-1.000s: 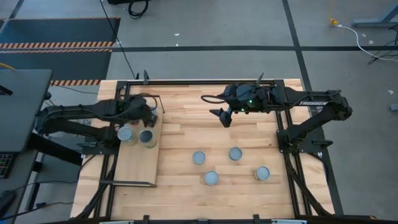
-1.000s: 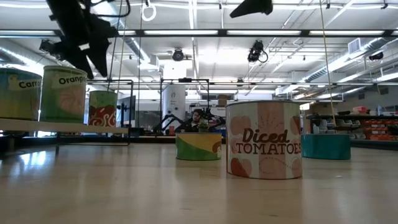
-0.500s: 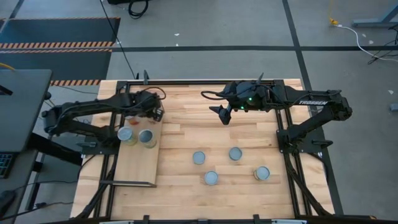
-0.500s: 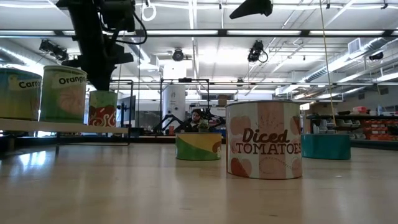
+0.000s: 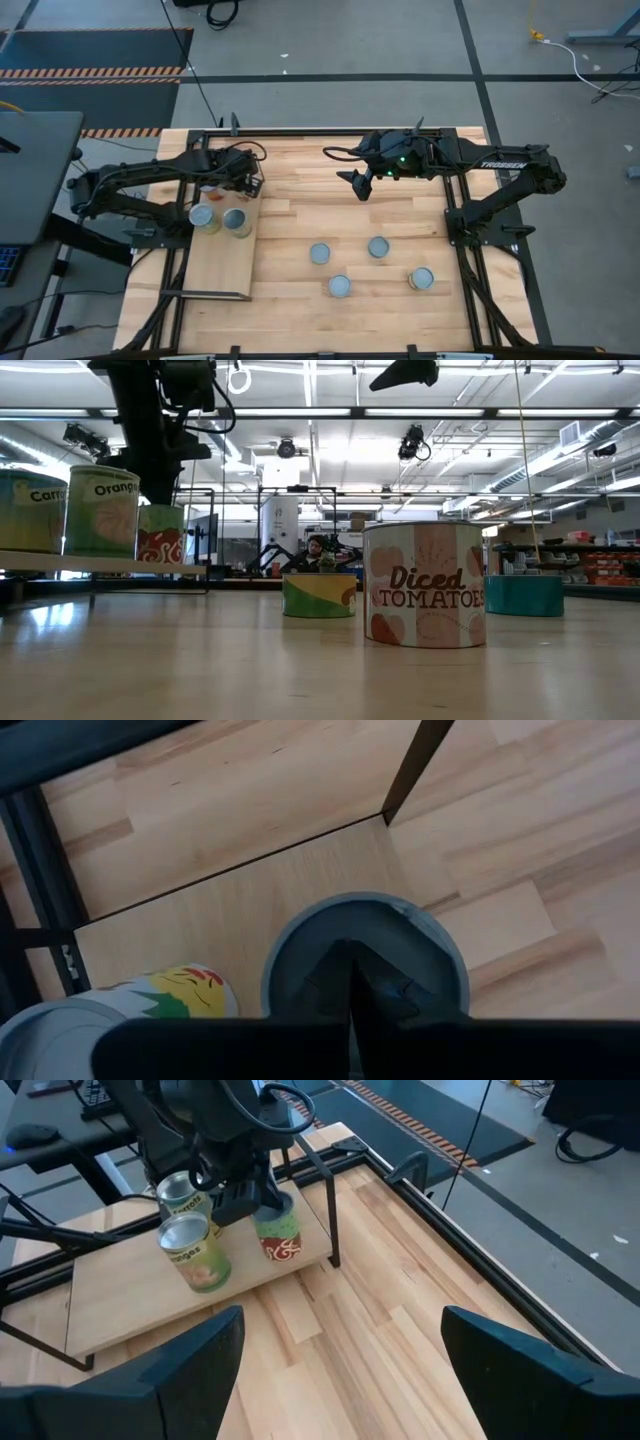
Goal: Pick and place cans onto a shelf
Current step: Adjust the canned spaghetti sauce on the shelf, then put the canned diced tomato on the shelf
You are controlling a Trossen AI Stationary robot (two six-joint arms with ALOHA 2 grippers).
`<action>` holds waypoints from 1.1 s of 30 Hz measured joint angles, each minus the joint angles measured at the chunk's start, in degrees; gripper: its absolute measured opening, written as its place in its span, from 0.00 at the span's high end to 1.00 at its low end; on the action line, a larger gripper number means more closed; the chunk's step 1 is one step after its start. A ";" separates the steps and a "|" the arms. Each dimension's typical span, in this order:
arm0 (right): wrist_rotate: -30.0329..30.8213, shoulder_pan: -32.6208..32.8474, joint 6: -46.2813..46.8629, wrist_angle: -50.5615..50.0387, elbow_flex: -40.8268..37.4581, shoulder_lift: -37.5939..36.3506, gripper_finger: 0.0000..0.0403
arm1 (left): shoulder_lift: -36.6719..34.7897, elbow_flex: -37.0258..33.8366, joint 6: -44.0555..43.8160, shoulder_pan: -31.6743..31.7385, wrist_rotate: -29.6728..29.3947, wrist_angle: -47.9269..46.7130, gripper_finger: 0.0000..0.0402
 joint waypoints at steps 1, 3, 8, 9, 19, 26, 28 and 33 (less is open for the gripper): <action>0.00 0.00 -0.01 -0.02 0.00 0.00 0.14 | 0.00 0.00 0.02 0.00 0.00 0.05 0.98; -0.01 0.00 -0.01 -0.04 0.00 0.00 0.14 | 0.00 0.00 0.03 0.00 0.00 0.06 0.98; -0.04 0.00 -0.01 -0.09 0.00 0.00 0.14 | 0.01 0.00 0.14 0.00 0.00 0.07 0.98; -0.06 0.00 -0.01 -0.10 0.00 0.00 0.14 | -0.16 0.00 0.27 0.00 0.02 0.05 0.98; -0.50 0.00 -0.11 -1.04 0.00 0.00 0.14 | -4.69 0.00 1.52 -0.15 6.40 0.02 0.98; -1.65 2.15 -8.29 -11.77 -0.02 2.03 0.14 | -11.67 2.14 -0.47 -7.02 16.76 7.87 0.98; -1.69 3.24 -9.27 -13.02 -0.02 3.69 0.14 | -12.61 3.57 -1.57 -10.86 16.66 14.15 0.98; -6.47 7.74 -11.44 -14.30 -0.02 10.04 0.14 | -12.58 4.85 2.46 -20.91 14.73 29.38 0.99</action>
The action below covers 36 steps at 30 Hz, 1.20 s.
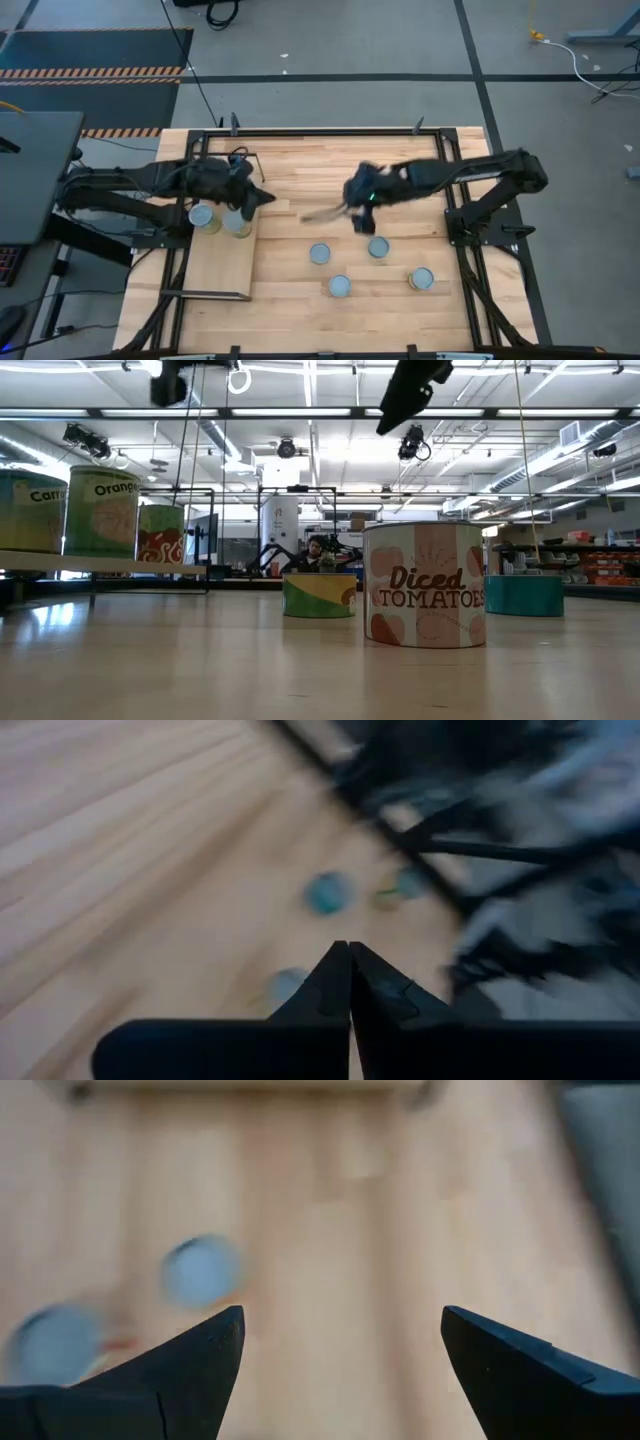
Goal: Pick and place cans onto a shelf
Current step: Put the canned diced tomato on the shelf
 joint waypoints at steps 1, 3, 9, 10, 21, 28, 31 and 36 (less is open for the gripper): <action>-2.14 1.19 -0.02 -0.16 0.00 1.32 0.14 | 0.06 0.00 1.39 -2.01 -0.01 3.20 0.99; -5.09 4.21 -0.32 -0.61 0.00 3.94 0.14 | 0.07 -0.02 2.71 -5.63 0.06 8.46 0.98; -6.04 14.48 1.03 -2.59 0.00 11.63 0.14 | 0.07 -0.01 3.78 -14.32 -7.10 20.23 0.98; -5.73 15.79 1.62 -2.38 0.00 12.93 0.14 | 0.07 -0.02 4.44 -15.84 -9.56 21.31 0.98; 1.29 23.81 13.29 -0.91 0.00 26.62 0.14 | 6.35 0.00 8.34 -26.98 -15.61 26.57 0.99; 5.08 24.22 23.66 7.40 0.63 29.12 0.14 | 13.57 0.00 6.02 -34.69 -18.82 28.58 0.99; 7.70 24.33 27.22 10.97 1.10 27.38 0.14 | 17.08 0.00 4.27 -36.60 -19.50 29.06 0.99; 7.67 24.54 28.71 13.87 1.46 21.62 0.14 | 21.22 0.65 1.12 -36.64 -19.49 28.23 0.99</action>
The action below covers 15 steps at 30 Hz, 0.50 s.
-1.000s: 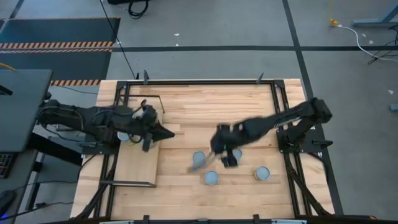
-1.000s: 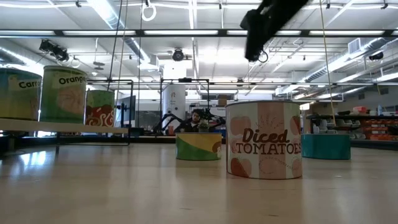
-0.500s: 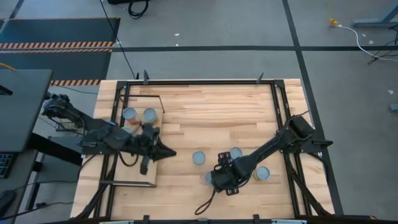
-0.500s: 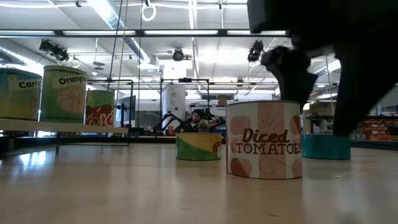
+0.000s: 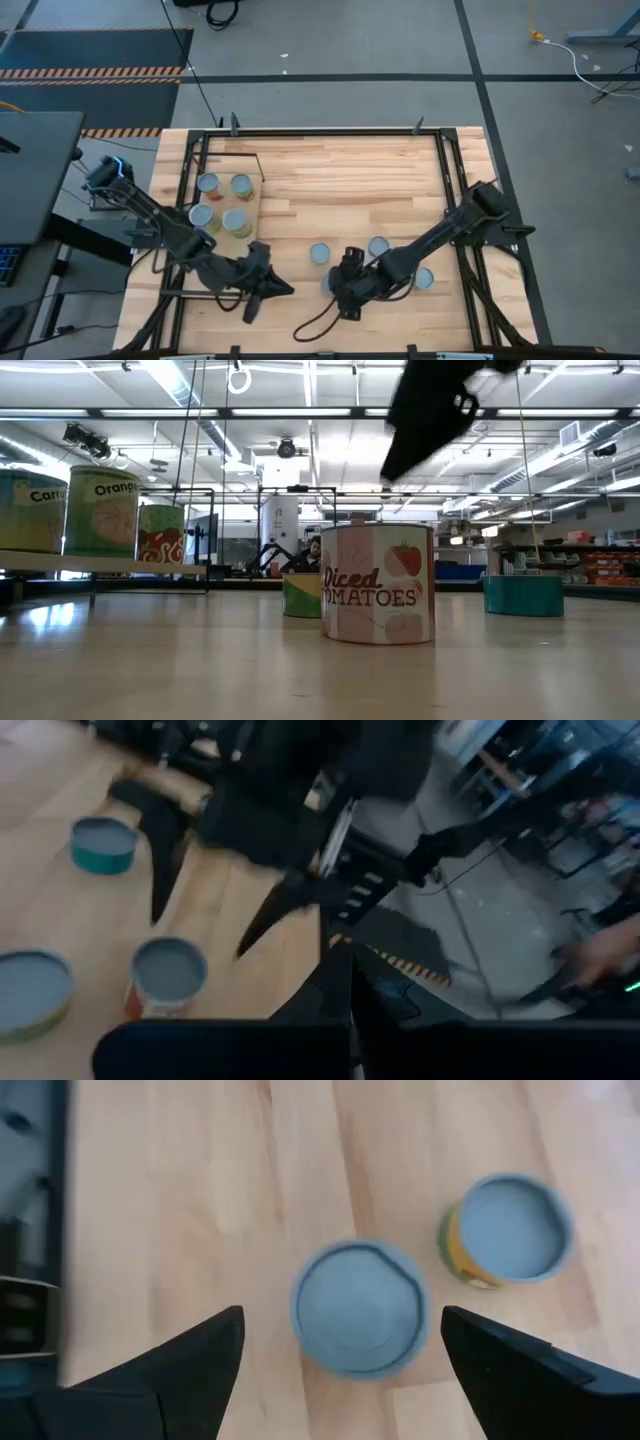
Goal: Pick and place cans onto a shelf
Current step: Put the canned diced tomato on the shelf
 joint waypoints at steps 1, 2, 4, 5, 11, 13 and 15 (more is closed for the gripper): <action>0.00 0.10 0.96 -0.96 0.00 -1.59 0.14 | 0.70 0.98 0.78 0.04 0.02 -0.80 0.99; 0.08 0.26 2.10 -2.27 0.00 -3.31 0.14 | 1.32 2.37 1.89 0.20 -0.03 -1.93 0.99; 0.35 0.78 4.13 -5.35 0.00 -6.85 0.14 | 2.94 5.84 3.56 0.89 -0.48 -6.09 0.99; 0.42 1.08 5.08 -6.72 0.02 -8.54 0.14 | 3.88 7.69 3.97 1.43 -0.64 -9.78 0.99; 4.54 2.68 11.59 -13.36 0.02 -17.98 0.14 | 11.08 14.15 11.46 5.84 0.00 -21.46 0.87; 6.63 3.03 13.70 -14.14 0.02 -20.35 0.14 | 13.15 14.39 13.81 6.91 1.72 -21.28 0.78; 8.58 3.23 15.47 -14.15 0.02 -22.31 0.14 | 15.48 14.37 14.53 8.03 2.99 -21.38 0.67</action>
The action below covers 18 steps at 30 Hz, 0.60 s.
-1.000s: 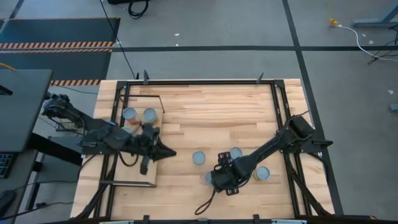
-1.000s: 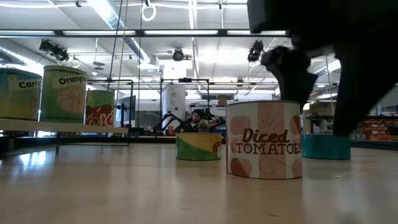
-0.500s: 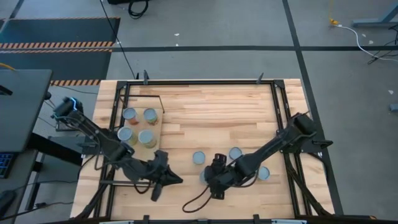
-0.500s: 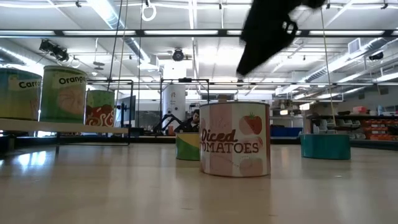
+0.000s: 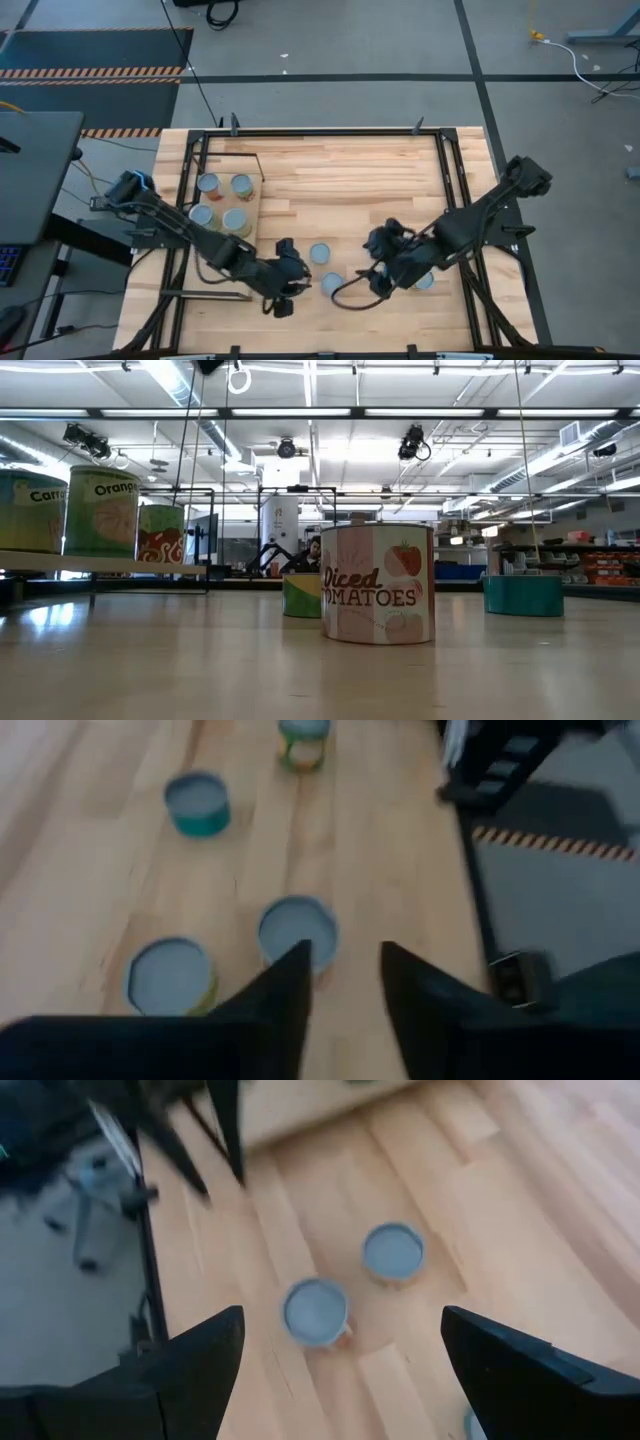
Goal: Pick and place cans onto a shelf
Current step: Put the canned diced tomato on the shelf
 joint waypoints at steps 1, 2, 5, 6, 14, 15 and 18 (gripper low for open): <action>0.70 0.17 0.59 0.02 0.00 -0.83 0.14 | 1.10 0.00 0.17 0.50 0.45 0.00 0.61; 0.99 0.27 1.01 0.04 0.00 -1.56 0.14 | 2.15 0.00 0.32 0.95 0.93 0.06 0.55; 0.91 0.32 1.78 -0.08 0.01 -2.73 0.14 | 5.35 0.00 0.27 2.52 3.23 0.59 0.35; 0.89 0.32 1.78 -0.09 0.00 -2.92 0.14 | 6.39 0.00 0.27 2.96 4.16 0.75 0.28; 0.42 -0.37 -0.92 -0.30 0.00 -1.95 0.14 | 13.54 -0.02 2.42 4.89 8.57 8.27 0.02; 0.20 -0.54 -1.21 -0.44 0.00 -1.82 0.14 | 14.07 -0.04 2.42 4.89 8.52 9.18 0.03; -0.35 -1.27 -2.35 -0.24 0.02 -1.53 0.14 | 15.69 -0.04 2.92 4.89 6.76 11.95 0.05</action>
